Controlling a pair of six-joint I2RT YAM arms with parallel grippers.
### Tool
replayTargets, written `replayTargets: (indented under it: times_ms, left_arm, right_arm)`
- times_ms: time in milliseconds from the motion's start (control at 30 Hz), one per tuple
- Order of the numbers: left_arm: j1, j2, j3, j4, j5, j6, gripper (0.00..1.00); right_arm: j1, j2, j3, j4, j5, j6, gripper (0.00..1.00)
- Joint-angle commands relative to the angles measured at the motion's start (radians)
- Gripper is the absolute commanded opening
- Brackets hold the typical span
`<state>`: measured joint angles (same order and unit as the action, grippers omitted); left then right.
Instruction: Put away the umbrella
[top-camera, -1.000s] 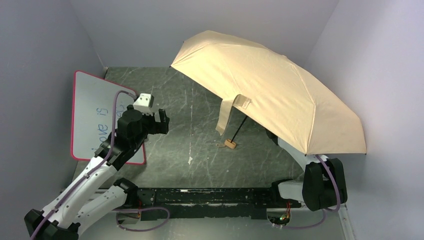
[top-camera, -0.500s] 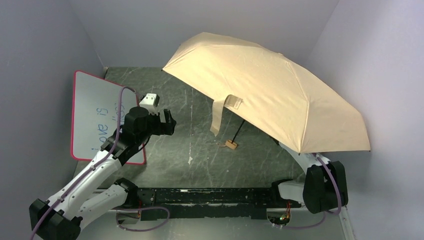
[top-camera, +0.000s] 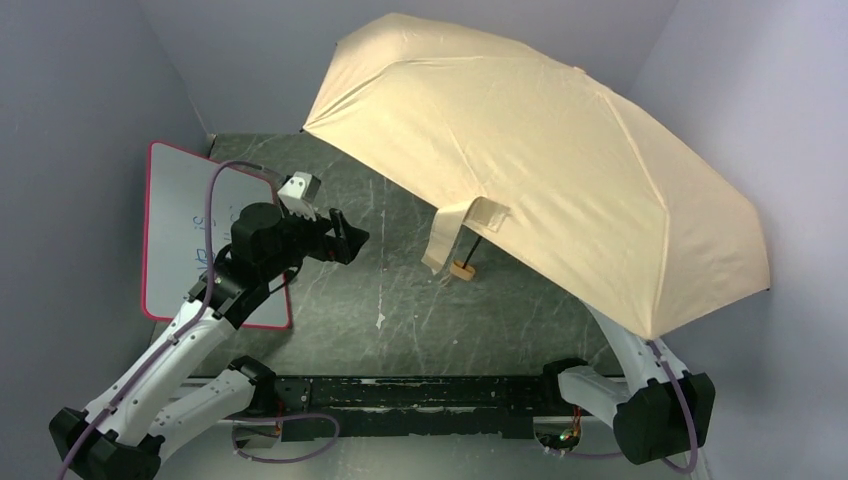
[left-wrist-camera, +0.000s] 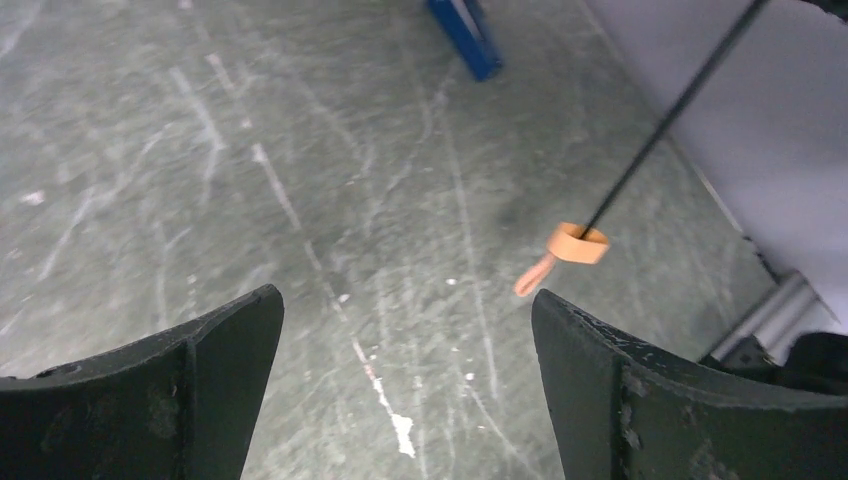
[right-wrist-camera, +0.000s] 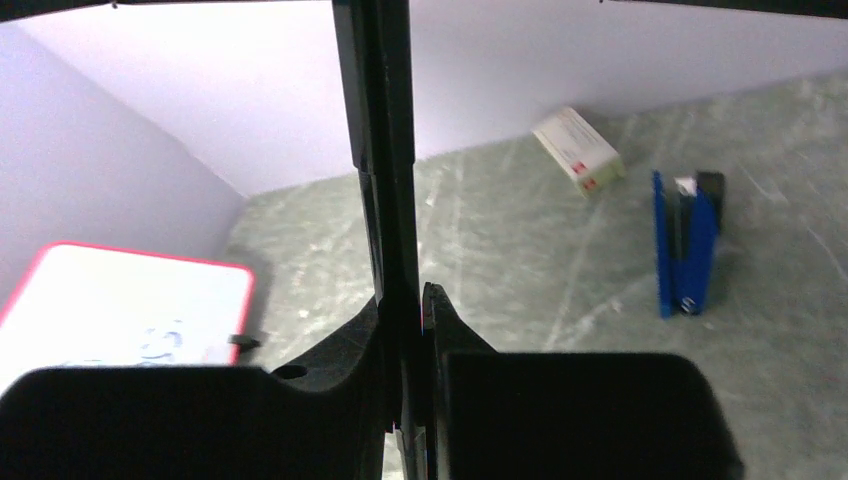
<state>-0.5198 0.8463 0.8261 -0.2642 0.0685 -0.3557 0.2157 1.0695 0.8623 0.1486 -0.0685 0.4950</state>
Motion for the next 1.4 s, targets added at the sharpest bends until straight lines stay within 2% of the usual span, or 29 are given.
replayTargets:
  times_ms: [0, 100, 233, 467, 833, 1100, 1367]
  left_arm:
    - [0.004, 0.023, 0.077, 0.110, 0.239, -0.013, 0.98]
    - [-0.023, 0.059, 0.122, 0.144, 0.296, -0.030, 0.98]
    - [-0.102, 0.084, 0.164, 0.207, 0.290, -0.030, 0.98]
    - [-0.217, 0.151, 0.184, 0.367, 0.293, -0.055, 0.98]
    - [-0.280, 0.267, 0.241, 0.515, 0.301, -0.083, 0.98]
    - [-0.306, 0.328, 0.273, 0.598, 0.328, -0.120, 0.98]
    - [-0.360, 0.385, 0.299, 0.602, 0.312, -0.119, 0.83]
  right_arm:
    - [-0.007, -0.042, 0.096, 0.019, -0.141, 0.059, 0.00]
    - [-0.007, -0.034, 0.145, -0.003, -0.229, 0.105, 0.00]
    - [-0.007, -0.004, 0.196, 0.005, -0.370, 0.193, 0.00]
    - [0.009, 0.037, 0.213, 0.141, -0.523, 0.384, 0.00]
    - [0.109, 0.065, 0.200, 0.344, -0.604, 0.556, 0.00]
    - [0.193, 0.084, 0.208, 0.399, -0.618, 0.552, 0.00]
    - [0.232, 0.100, 0.192, 0.522, -0.637, 0.619, 0.00]
